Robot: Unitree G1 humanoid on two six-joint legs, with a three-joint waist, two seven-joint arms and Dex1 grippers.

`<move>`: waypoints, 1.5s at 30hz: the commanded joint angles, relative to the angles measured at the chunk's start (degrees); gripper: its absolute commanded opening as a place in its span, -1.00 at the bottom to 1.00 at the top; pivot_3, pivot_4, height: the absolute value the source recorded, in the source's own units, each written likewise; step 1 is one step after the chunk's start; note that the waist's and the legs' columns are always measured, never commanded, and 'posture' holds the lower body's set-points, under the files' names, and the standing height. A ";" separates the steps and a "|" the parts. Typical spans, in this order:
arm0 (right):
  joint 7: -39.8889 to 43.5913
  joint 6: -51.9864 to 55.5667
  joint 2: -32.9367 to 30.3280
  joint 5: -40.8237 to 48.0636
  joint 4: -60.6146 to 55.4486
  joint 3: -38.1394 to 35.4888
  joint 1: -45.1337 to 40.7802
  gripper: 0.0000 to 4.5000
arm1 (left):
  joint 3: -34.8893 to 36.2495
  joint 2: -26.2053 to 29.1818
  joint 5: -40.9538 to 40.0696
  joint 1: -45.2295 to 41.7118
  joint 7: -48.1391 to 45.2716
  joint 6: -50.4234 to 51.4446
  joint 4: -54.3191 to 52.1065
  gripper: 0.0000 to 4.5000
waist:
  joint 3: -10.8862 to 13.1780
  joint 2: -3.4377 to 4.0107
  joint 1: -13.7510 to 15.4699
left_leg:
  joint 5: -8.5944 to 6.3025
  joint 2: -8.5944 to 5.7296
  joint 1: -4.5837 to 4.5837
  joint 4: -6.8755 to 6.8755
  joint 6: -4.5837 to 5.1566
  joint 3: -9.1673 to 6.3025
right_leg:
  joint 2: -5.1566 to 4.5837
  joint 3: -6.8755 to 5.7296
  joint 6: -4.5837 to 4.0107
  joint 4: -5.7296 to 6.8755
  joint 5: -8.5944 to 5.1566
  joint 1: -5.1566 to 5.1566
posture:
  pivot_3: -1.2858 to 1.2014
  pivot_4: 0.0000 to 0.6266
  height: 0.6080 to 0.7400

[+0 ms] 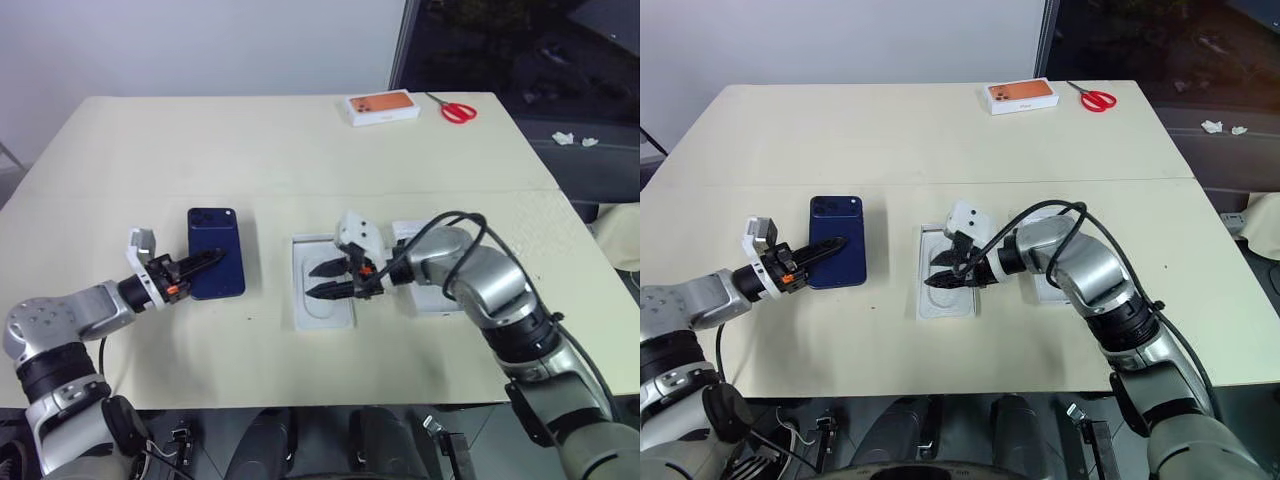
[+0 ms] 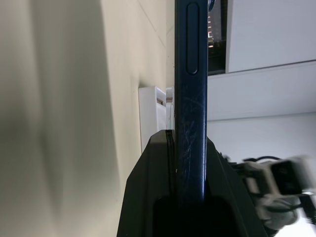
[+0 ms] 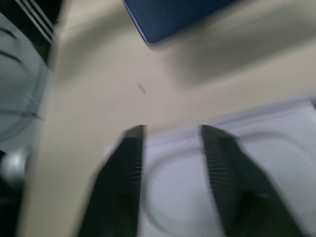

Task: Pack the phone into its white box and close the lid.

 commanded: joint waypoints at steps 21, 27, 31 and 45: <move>-3.38 -20.44 5.48 -21.00 15.09 10.52 -5.14 -0.98 | -1.58 -0.47 -3.57 0.92 -1.94 1.06 -5.59 -1.00 | -0.01 -0.01 -0.24 | 0.13 0.01 0.00 0.02 -0.22 0.00 | 0.05 -0.01 0.00 0.05 0.00 -0.01 | 0.03 -0.52 1.00; -3.67 -21.47 7.58 -22.01 17.62 9.76 -6.14 -0.98 | -1.62 -1.14 -4.75 1.57 -1.43 1.67 -7.56 -1.00 | -0.01 -0.01 -0.28 | 0.14 0.02 0.02 0.02 -0.24 0.00 | 0.06 0.00 0.00 0.11 0.00 -0.02 | 0.03 -0.52 1.00; -3.66 -25.44 6.00 -23.28 17.67 9.25 -5.15 -0.98 | -1.79 -1.63 -8.60 2.28 -1.71 4.00 -11.32 -1.00 | -0.01 -0.01 -0.29 | 0.15 0.02 0.01 0.02 -0.24 0.00 | 0.06 0.00 0.00 0.11 0.00 -0.03 | 0.03 -0.52 1.00; -1.63 -30.18 -3.84 -16.46 25.57 -8.42 -5.76 -0.98 | -6.71 -17.04 -10.26 -0.50 16.56 1.66 -16.82 -1.00 | 0.04 -0.06 0.12 | 0.14 -0.03 0.00 0.08 -0.23 0.02 | 0.03 -0.01 0.00 0.04 0.00 0.08 | 0.03 -0.52 1.00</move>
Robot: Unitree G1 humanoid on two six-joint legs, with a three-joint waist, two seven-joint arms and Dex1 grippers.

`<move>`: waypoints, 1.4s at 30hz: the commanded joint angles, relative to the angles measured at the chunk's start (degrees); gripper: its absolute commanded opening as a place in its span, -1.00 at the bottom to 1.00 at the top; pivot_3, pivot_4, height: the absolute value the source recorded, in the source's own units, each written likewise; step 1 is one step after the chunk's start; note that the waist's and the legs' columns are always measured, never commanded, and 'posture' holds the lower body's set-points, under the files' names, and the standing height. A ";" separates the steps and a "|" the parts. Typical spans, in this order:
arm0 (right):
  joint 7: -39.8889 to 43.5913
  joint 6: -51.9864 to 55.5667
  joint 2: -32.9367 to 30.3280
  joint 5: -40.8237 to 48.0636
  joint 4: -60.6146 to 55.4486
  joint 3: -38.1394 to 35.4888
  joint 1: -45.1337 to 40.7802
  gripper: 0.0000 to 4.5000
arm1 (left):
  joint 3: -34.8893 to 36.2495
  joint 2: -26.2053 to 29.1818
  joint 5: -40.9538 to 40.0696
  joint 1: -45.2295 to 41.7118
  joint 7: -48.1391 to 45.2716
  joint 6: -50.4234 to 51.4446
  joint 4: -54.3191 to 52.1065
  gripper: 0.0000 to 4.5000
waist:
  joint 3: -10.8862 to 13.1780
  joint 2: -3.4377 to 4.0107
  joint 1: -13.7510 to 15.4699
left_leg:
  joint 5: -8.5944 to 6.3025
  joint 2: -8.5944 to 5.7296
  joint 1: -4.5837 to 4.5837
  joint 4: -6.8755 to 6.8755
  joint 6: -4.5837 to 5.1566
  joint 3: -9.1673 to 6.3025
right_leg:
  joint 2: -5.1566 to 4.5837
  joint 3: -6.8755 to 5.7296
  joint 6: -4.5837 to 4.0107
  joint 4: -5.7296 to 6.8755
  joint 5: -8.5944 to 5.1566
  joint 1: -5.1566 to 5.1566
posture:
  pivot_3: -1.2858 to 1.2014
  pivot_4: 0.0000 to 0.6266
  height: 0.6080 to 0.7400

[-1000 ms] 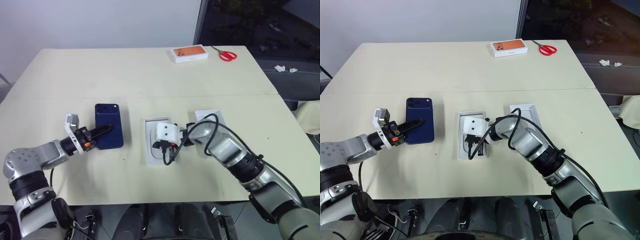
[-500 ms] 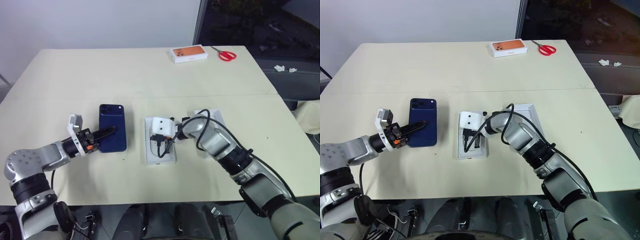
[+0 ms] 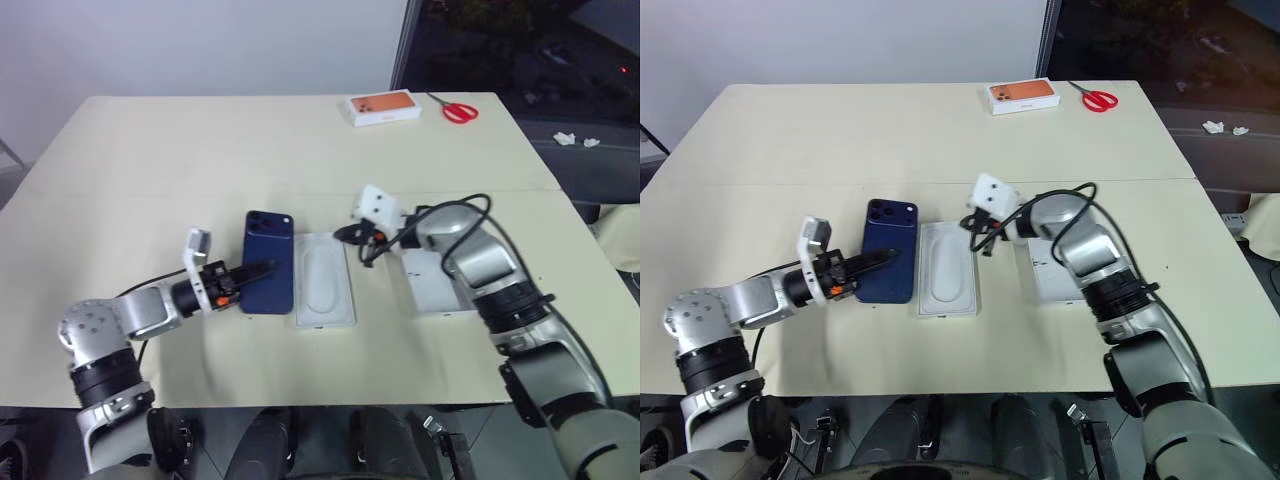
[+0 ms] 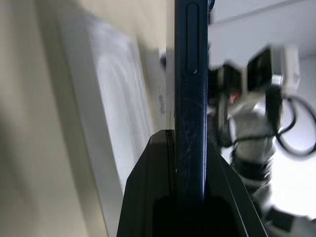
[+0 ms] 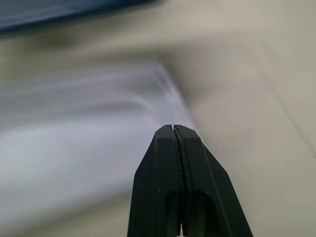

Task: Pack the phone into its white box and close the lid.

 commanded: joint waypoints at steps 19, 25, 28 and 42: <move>-0.32 -1.05 -1.72 -2.93 -3.92 -0.11 4.13 -1.00 | -6.64 -9.70 -1.44 0.43 12.40 -5.73 -4.31 -0.39 | 0.04 -0.04 0.00 | 0.03 0.03 0.00 0.05 -0.05 0.05 | 0.05 0.03 0.01 0.05 0.00 -0.01 | 0.03 -0.52 1.00; -0.12 0.19 -0.81 -2.71 -4.22 0.05 3.90 -1.00 | -6.94 -8.79 -3.86 0.20 14.12 -5.40 -4.30 0.97 | 0.03 -0.04 0.01 | 0.03 0.04 0.01 0.06 -0.05 0.05 | 0.05 0.03 0.01 0.06 0.00 0.02 | 0.03 -0.52 1.00; -0.16 0.48 -0.57 -2.71 -4.30 0.04 3.92 -1.00 | -7.38 -7.95 -5.91 -0.01 15.16 -4.98 -4.61 0.97 | 0.03 -0.04 -0.09 | 0.03 0.04 0.02 0.08 -0.05 0.04 | 0.06 0.03 0.01 0.06 0.00 0.04 | 0.03 -0.52 1.00; -0.83 0.35 1.62 -3.03 -2.84 0.22 2.95 -1.00 | -11.64 1.44 -13.07 -2.87 18.42 -3.60 -4.09 0.97 | 0.04 -0.04 -0.07 | 0.03 0.03 0.02 0.07 -0.06 0.04 | 0.06 0.04 0.01 0.07 0.00 0.01 | 0.03 -0.52 1.00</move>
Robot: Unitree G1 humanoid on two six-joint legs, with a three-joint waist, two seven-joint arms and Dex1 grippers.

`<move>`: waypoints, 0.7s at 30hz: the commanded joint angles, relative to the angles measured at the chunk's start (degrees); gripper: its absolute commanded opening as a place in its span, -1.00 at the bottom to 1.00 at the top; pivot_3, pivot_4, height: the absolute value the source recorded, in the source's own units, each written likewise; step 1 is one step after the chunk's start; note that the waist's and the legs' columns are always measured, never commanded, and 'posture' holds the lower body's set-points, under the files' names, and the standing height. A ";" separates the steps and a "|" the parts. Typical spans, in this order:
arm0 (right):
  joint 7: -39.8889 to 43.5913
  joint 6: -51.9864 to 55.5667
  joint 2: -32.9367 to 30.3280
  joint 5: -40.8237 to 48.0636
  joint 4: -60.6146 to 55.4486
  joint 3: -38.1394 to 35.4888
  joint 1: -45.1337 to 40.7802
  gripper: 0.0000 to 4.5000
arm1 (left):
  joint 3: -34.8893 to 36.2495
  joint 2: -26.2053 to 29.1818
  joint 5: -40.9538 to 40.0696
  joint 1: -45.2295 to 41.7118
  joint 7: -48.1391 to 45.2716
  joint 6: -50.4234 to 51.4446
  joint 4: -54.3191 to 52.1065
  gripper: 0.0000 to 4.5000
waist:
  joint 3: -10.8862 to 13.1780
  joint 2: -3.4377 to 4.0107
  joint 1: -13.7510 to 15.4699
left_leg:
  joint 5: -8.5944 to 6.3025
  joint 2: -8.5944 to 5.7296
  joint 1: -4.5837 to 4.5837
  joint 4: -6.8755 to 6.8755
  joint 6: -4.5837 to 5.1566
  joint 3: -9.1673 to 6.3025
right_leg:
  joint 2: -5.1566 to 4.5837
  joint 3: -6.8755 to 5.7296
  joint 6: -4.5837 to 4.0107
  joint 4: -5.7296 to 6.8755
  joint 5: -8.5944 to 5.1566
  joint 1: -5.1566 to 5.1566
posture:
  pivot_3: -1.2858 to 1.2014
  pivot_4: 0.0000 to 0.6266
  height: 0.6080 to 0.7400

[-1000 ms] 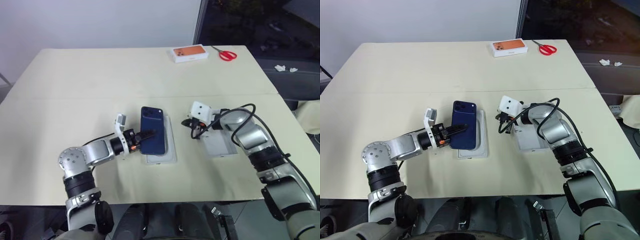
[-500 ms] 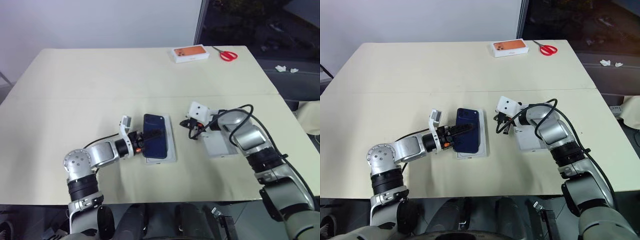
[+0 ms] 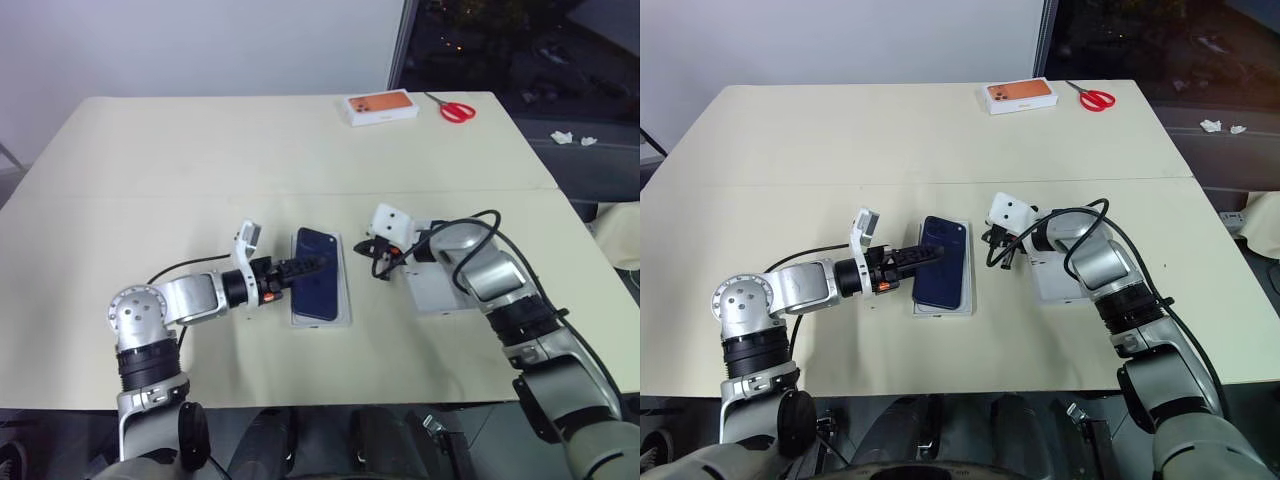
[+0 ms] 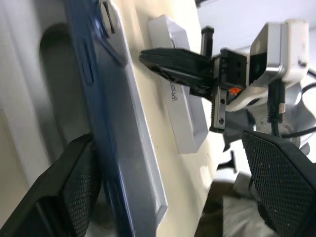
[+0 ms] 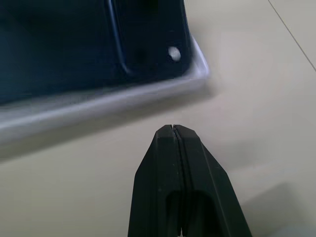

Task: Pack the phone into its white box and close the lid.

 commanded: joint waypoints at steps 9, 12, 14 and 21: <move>-0.71 -0.74 1.08 0.05 -0.26 -0.85 -1.78 -1.00 | -1.82 11.58 -3.90 -0.62 -3.27 -0.23 -1.27 0.97 | 0.00 0.00 -0.04 | 0.00 0.00 0.00 0.00 0.00 0.00 | -0.01 0.02 0.00 0.02 0.00 -0.02 | 0.03 -0.52 1.00; -0.64 -0.47 1.36 1.28 -1.32 -1.88 -1.29 -1.00 | -0.34 13.30 -3.29 -2.07 -6.09 -4.74 -1.99 0.97 | 0.00 0.01 -0.01 | 0.00 0.00 0.00 0.00 0.00 0.00 | -0.01 0.01 0.00 0.02 0.00 -0.02 | 0.03 -0.52 1.00; -0.06 -0.60 1.43 3.17 -2.78 -3.30 -0.83 -1.00 | -0.21 14.96 -1.05 -2.34 -8.79 -7.96 -2.69 0.97 | 0.01 0.01 -0.01 | 0.00 0.00 0.00 0.01 0.00 0.00 | -0.01 0.01 0.00 0.01 0.00 -0.01 | 0.03 -0.52 1.00; 0.20 0.53 0.66 6.21 -6.24 -6.17 1.33 -1.00 | -3.49 22.22 9.03 0.96 -18.36 -14.85 -2.36 0.61 | 0.01 0.03 -0.15 | 0.00 0.00 0.00 -0.06 0.00 0.01 | 0.00 0.03 -0.01 0.00 -0.01 -0.05 | 0.03 -0.52 1.00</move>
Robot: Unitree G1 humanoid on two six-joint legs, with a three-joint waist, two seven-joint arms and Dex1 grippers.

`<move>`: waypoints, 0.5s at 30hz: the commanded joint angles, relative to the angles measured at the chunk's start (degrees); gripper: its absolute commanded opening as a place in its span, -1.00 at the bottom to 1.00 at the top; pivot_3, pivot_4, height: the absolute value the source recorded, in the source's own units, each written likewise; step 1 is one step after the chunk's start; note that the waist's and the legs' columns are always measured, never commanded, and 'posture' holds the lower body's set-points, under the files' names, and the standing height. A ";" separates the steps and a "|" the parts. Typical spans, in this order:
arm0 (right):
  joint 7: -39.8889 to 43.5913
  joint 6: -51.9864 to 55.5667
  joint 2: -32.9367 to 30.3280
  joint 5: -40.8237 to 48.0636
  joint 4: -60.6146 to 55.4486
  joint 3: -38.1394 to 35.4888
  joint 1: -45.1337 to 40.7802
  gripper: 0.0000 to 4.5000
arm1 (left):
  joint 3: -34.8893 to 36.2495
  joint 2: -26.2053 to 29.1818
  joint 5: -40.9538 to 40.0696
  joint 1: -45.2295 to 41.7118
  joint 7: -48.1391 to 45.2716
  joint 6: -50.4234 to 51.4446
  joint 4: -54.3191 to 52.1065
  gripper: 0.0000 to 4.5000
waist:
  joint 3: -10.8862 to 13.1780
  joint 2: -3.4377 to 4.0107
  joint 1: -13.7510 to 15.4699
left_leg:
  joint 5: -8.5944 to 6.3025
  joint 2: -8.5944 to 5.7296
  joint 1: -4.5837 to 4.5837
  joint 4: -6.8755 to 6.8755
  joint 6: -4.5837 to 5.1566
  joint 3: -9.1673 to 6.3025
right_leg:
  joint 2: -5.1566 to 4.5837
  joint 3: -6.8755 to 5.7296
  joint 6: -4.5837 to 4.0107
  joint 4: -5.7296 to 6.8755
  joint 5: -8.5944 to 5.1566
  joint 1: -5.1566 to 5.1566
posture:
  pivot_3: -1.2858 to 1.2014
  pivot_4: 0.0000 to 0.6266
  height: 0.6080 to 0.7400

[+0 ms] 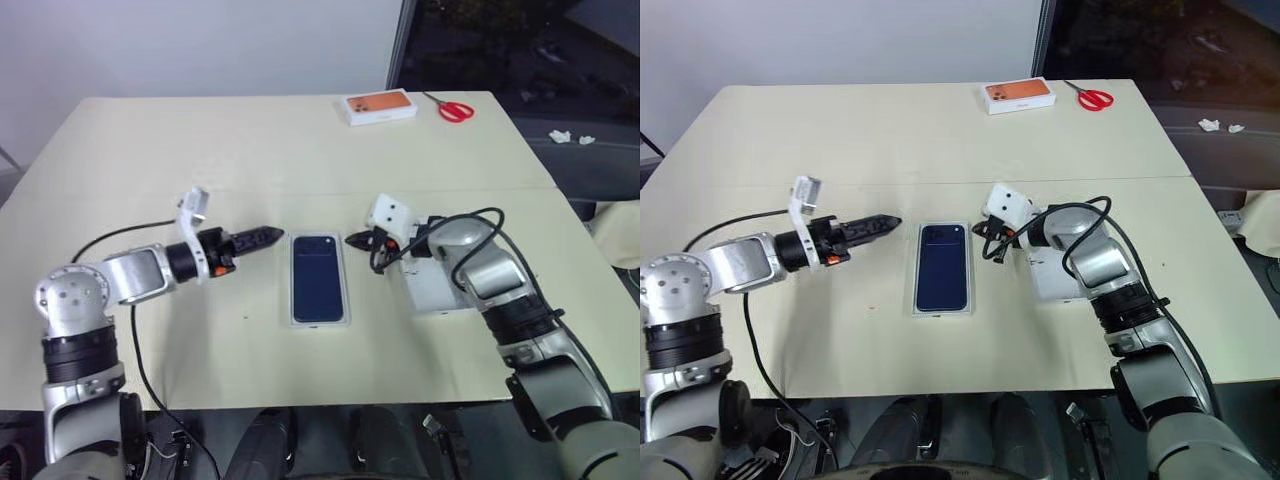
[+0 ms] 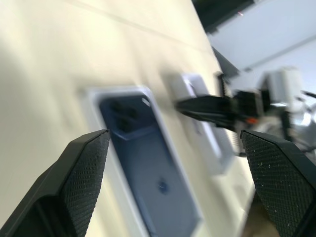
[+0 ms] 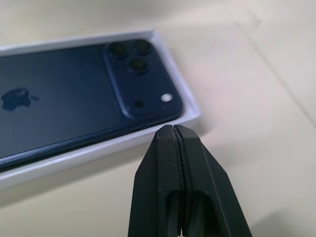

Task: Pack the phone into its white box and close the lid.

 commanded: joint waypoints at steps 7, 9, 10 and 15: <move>-0.53 0.96 -2.45 0.13 -9.40 -0.26 5.88 -1.00 | -7.16 2.04 12.09 6.86 -6.07 -5.85 -3.96 -0.98 | -0.01 0.04 0.18 | -0.02 -0.02 0.00 0.02 0.03 0.00 | -0.05 0.01 0.00 -0.01 0.00 0.03 | 0.03 -0.52 1.00; -0.85 1.30 -3.08 -0.66 -10.13 0.32 6.76 -1.00 | -9.31 1.06 14.88 8.22 -7.09 -8.23 -5.03 -0.99 | -0.01 0.03 0.20 | -0.02 -0.02 0.00 -0.01 0.03 0.01 | -0.05 0.03 0.00 -0.02 0.00 0.02 | 0.03 -0.52 1.00; -0.88 1.48 -3.38 -0.91 -10.48 0.61 7.09 -1.00 | -10.03 0.40 15.75 8.53 -7.46 -9.04 -5.36 -0.99 | -0.01 0.03 0.22 | -0.02 -0.02 0.00 -0.01 0.03 0.01 | -0.05 0.02 0.00 -0.03 0.00 0.02 | 0.03 -0.52 1.00; -1.48 -0.17 -5.61 -5.36 -12.09 4.08 9.59 -1.00 | -18.01 -2.53 21.89 8.22 -10.34 -10.90 -4.56 -0.99 | -0.01 0.04 0.29 | -0.07 -0.01 0.00 -0.01 0.12 0.00 | -0.05 0.02 0.00 -0.02 0.00 0.03 | 0.03 -0.52 1.00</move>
